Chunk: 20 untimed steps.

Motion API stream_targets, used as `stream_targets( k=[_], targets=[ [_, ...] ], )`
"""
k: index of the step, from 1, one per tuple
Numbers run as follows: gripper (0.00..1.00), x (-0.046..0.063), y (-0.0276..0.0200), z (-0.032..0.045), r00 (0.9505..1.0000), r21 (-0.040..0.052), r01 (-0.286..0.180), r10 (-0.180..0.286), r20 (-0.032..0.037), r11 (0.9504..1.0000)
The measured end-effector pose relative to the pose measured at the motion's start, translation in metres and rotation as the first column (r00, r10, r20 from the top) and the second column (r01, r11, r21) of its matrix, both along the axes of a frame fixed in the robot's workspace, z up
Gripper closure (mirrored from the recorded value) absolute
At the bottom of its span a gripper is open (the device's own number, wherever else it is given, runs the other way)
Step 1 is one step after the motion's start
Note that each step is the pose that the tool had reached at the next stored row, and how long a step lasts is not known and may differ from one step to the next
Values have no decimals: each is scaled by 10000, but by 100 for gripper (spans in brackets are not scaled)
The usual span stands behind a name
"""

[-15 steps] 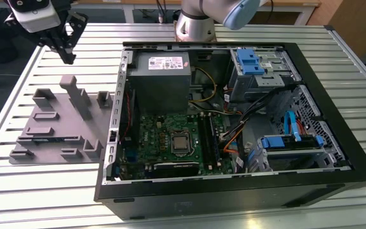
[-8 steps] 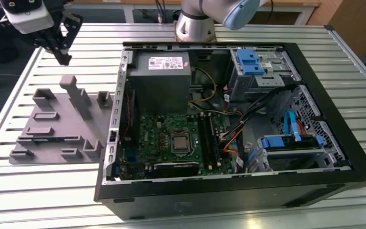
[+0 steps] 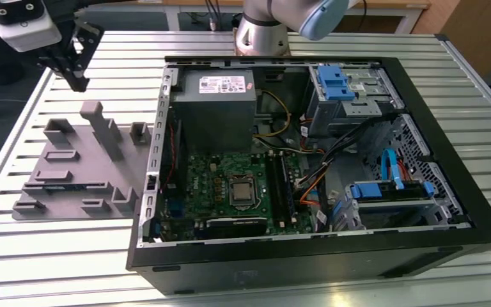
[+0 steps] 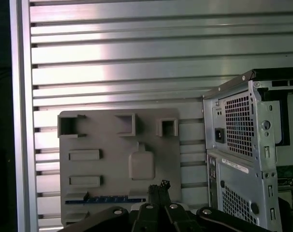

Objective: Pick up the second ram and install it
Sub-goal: 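Reach for the second ram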

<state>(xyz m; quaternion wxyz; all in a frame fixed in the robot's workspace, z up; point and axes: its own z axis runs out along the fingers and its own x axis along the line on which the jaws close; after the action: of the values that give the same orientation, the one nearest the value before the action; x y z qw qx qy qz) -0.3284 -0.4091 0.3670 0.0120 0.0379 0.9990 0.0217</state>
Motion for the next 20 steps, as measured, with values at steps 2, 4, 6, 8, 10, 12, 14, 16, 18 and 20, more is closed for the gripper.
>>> stream_targets(
  k=[2, 4, 6, 8, 10, 12, 14, 16, 18, 20],
  targets=[
    [89, -19, -14, -3, 10000, 0, -1, 1, 0, 10000],
    [89, -43, -23, -5, 10000, 0, 0, 0, 1, 10000],
    [89, -75, -29, -7, 10000, -1, -1, 1, -1, 10000],
    [89, -114, -33, -8, 10000, -1, 0, 0, -1, 10000],
    [89, -150, -36, -10, 10000, -1, -1, 1, 0, 10000],
    [89, -177, -47, -12, 10000, 0, -1, 1, 0, 10000],
    [89, -205, -65, -14, 10000, 0, -1, 1, 0, 10000],
    [89, -230, -82, -16, 10000, -1, -1, 1, -1, 10000],
    [89, -254, -100, -20, 10000, 0, -1, 1, 0, 10000],
    [89, -279, -117, -22, 10000, -1, 0, 0, 0, 10000]
  ],
)
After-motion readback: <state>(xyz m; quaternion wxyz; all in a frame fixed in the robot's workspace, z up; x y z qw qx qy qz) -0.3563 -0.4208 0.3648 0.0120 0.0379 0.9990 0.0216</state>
